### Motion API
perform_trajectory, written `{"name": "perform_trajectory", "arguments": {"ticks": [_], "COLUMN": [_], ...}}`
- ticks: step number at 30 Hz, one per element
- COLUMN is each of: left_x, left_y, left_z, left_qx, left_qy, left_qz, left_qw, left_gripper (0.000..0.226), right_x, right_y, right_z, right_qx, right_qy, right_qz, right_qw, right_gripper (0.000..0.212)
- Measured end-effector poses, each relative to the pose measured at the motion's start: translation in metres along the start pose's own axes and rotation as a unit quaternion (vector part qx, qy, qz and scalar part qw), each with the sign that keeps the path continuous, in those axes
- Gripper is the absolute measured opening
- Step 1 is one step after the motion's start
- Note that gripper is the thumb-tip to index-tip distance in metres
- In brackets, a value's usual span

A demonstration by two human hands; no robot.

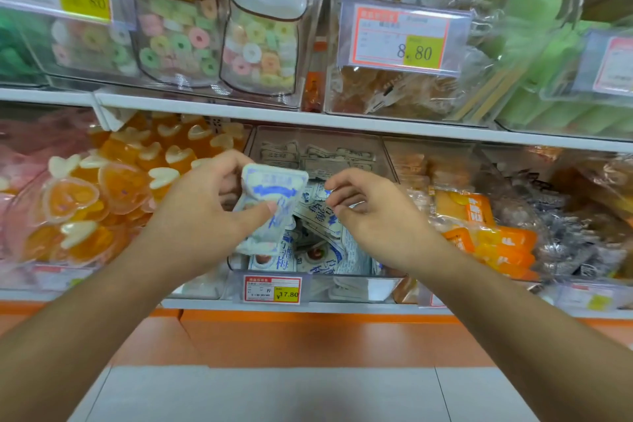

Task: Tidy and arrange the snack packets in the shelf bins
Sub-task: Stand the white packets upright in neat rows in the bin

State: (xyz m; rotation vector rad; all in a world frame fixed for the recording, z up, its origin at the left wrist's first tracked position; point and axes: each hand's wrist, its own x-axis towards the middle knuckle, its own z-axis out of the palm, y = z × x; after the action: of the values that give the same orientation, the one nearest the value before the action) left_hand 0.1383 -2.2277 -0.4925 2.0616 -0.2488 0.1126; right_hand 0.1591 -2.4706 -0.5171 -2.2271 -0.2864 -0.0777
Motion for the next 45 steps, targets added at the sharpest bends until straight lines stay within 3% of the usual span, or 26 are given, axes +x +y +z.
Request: {"name": "perform_trajectory", "arguments": {"ticks": [2,4,7,10,12,16,19,25,30,35,38,41,45], "left_x": [0.001,0.002,0.006,0.005,0.006,0.012,0.014,0.015,0.014,0.01,0.009,0.009,0.009], "left_y": [-0.008,-0.02,-0.033,-0.035,-0.037,-0.046,-0.052,-0.056,-0.053,-0.05,-0.049,-0.049,-0.05], "left_z": [-0.001,-0.001,0.001,0.0,-0.001,-0.004,-0.003,-0.003,-0.004,-0.008,-0.009,-0.01,-0.013], "left_qx": [0.15,0.291,0.355,0.367,0.37,0.364,0.359,0.354,0.348,0.335,0.327,0.321,0.309], "left_qy": [-0.037,-0.064,-0.092,-0.083,-0.077,-0.059,-0.047,-0.048,-0.05,-0.057,-0.061,-0.053,-0.043], "left_qz": [0.023,0.067,0.09,0.1,0.1,0.097,0.093,0.104,0.108,0.107,0.104,0.103,0.113], "left_qw": [0.988,0.952,0.926,0.921,0.921,0.925,0.927,0.928,0.93,0.934,0.937,0.94,0.943], "left_gripper": [0.015,0.014,0.017,0.01,0.025,0.056,0.061,0.053,0.049,0.048,0.047,0.047,0.046], "right_x": [0.004,0.007,0.016,0.03,0.038,0.055,0.071,0.079,0.071,0.06,0.064,0.075,0.094], "right_y": [0.002,0.004,0.005,0.004,0.004,0.009,0.013,0.019,0.023,0.007,-0.007,-0.02,-0.021], "right_z": [0.004,0.011,0.023,0.028,0.034,0.052,0.064,0.052,0.017,-0.001,0.008,0.029,0.059], "right_qx": [-0.012,-0.037,-0.126,-0.229,-0.279,-0.319,-0.332,-0.438,-0.472,-0.5,-0.448,-0.344,-0.3], "right_qy": [-0.006,-0.006,-0.038,-0.141,-0.173,-0.024,-0.016,0.009,0.006,-0.12,-0.12,-0.108,-0.139], "right_qz": [0.005,0.002,-0.031,-0.028,-0.037,-0.107,-0.121,-0.143,-0.173,-0.195,-0.141,-0.074,-0.036], "right_qw": [1.0,0.999,0.991,0.963,0.944,0.942,0.935,0.887,0.864,0.835,0.875,0.93,0.943], "right_gripper": [0.034,0.032,0.032,0.043,0.056,0.069,0.077,0.059,0.064,0.055,0.024,0.04,0.081]}}
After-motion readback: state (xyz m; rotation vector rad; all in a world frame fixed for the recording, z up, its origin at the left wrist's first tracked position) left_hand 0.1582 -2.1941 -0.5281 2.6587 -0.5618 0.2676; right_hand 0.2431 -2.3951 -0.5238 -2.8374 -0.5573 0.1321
